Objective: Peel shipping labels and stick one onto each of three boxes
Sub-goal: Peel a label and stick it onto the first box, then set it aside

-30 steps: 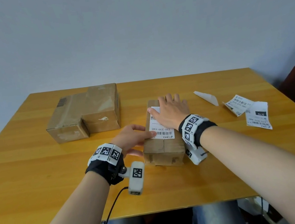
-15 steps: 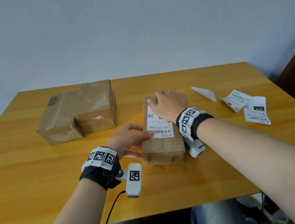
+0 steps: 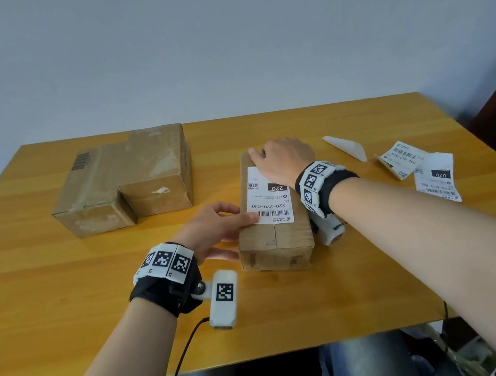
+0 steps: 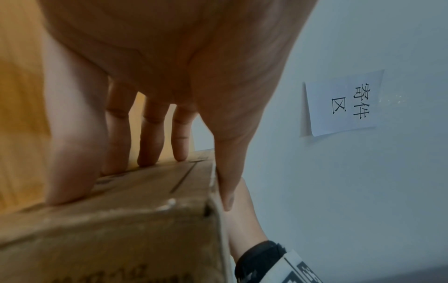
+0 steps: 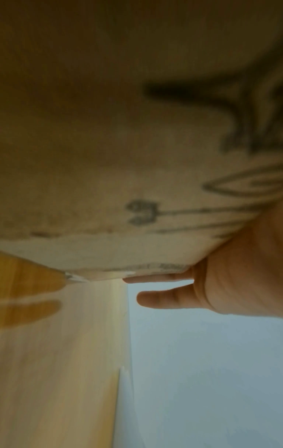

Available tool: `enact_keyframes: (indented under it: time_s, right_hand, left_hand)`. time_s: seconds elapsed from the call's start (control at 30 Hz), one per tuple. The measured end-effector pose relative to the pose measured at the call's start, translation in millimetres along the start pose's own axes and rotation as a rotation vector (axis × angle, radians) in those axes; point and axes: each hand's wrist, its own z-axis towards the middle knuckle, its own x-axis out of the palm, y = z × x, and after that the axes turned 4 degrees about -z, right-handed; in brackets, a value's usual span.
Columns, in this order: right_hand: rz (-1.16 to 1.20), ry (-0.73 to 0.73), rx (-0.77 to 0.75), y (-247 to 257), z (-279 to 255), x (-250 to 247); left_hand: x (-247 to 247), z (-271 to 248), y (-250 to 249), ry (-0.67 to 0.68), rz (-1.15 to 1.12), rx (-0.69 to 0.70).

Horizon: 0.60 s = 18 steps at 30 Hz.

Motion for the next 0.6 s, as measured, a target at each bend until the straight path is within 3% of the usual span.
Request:
enact_keyframes:
  time_s: [0.6]
  right_hand:
    - [-0.023, -0.078, -0.047, -10, 30, 2]
  left_hand:
    - [-5, 6, 0, 0.069, 0.008, -0.008]
